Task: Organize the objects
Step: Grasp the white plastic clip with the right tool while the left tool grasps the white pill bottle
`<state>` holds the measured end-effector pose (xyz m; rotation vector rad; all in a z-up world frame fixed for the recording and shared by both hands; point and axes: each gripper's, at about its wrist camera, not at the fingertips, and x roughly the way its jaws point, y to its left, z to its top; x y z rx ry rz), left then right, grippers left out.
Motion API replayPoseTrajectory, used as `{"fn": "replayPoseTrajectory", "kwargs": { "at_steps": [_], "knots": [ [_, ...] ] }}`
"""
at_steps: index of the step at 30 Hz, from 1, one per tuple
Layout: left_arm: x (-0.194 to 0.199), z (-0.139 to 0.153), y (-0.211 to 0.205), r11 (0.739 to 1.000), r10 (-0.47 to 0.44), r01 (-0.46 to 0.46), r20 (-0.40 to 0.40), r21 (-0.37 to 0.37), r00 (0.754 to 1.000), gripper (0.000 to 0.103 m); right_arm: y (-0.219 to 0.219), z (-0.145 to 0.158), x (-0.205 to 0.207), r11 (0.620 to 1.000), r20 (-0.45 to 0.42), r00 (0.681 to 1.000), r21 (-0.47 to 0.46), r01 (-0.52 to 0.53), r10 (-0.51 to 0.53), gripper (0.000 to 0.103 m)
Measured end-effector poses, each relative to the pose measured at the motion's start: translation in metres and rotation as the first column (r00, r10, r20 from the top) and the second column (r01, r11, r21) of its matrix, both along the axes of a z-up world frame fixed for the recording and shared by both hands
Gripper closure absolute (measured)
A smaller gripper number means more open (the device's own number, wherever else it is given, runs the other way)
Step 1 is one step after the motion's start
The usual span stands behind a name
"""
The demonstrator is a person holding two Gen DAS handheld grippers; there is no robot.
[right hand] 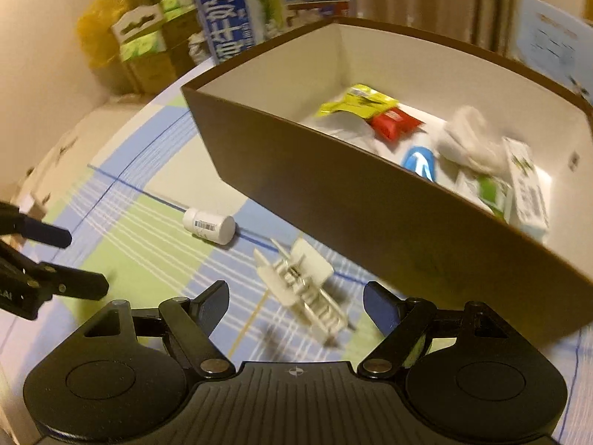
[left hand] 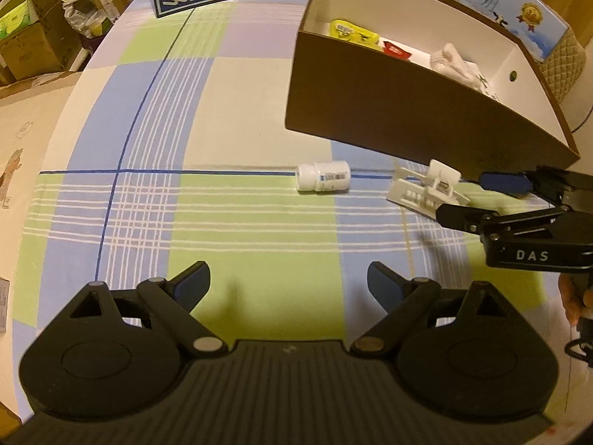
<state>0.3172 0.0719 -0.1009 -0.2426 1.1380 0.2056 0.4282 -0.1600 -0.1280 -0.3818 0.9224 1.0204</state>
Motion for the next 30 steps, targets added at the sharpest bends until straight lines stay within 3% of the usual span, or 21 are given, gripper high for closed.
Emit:
{"fn": "replayPoseTrajectory", "kwargs": {
  "at_steps": [4,6,9,12,17,25,30],
  "knots": [
    [0.002,-0.004,0.005,1.000,0.014,-0.014,-0.011,0.003,1.000,0.014,0.012,-0.007,0.007,0.999,0.017,0.999,-0.015,-0.050,0.050,0.028],
    [0.003,-0.007,0.008,1.000,0.018,-0.018,-0.019,0.004,1.000,0.014,0.018,-0.010,0.010,0.997,0.022,0.997,-0.027,-0.078,0.079,0.039],
    [0.004,-0.009,0.010,1.000,0.023,-0.023,-0.028,0.003,0.999,0.014,0.025,-0.013,0.009,0.992,0.041,0.992,-0.048,-0.117,0.119,0.043],
    [0.004,-0.011,0.012,1.000,0.023,-0.023,-0.031,0.003,0.999,0.014,0.028,-0.014,0.004,0.986,0.070,0.985,-0.068,-0.154,0.159,0.055],
    [0.006,-0.013,0.012,1.000,0.017,-0.017,-0.031,0.001,0.999,0.014,0.028,-0.012,-0.005,0.980,0.116,0.977,-0.109,-0.166,0.178,0.056],
    [0.010,-0.019,0.008,1.000,-0.009,0.009,-0.019,-0.003,1.000,0.014,0.002,-0.006,-0.004,0.993,0.085,0.996,-0.115,0.017,-0.007,0.056],
    [0.020,-0.023,0.003,0.999,-0.038,0.038,0.012,0.008,0.999,0.014,-0.034,-0.002,-0.002,0.970,0.058,0.976,-0.118,0.214,-0.208,0.056]
  ]
}}
